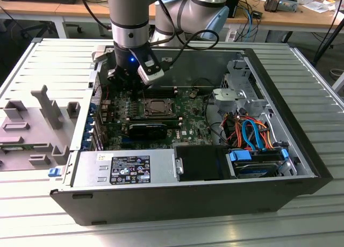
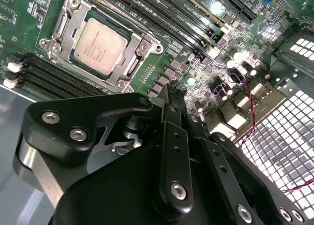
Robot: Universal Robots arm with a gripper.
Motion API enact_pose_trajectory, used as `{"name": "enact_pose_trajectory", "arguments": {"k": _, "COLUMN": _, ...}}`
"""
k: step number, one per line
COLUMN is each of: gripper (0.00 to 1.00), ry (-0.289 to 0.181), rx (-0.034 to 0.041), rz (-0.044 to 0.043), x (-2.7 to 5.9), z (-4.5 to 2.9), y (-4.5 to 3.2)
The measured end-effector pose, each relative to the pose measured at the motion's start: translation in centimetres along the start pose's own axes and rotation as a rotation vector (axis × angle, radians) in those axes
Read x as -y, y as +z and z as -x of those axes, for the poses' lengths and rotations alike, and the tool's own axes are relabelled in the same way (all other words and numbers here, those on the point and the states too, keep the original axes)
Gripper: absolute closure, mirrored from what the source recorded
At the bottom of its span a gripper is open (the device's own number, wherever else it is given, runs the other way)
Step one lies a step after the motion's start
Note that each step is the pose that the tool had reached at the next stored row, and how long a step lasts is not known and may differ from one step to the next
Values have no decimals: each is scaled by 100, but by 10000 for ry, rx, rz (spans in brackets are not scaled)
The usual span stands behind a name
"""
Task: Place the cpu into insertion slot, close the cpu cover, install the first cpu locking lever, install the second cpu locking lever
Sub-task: 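Install the first cpu locking lever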
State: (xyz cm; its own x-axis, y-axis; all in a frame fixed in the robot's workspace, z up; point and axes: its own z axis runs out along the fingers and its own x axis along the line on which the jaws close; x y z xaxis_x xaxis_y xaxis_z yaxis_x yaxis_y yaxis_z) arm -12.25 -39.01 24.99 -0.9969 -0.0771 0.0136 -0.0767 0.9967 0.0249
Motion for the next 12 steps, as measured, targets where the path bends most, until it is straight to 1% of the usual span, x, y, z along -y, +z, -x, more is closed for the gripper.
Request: {"name": "enact_pose_trajectory", "arguments": {"k": 12, "gripper": 89, "ry": -1, "rx": 0, "rz": 0, "x": -7, "z": 1, "y": 32}}
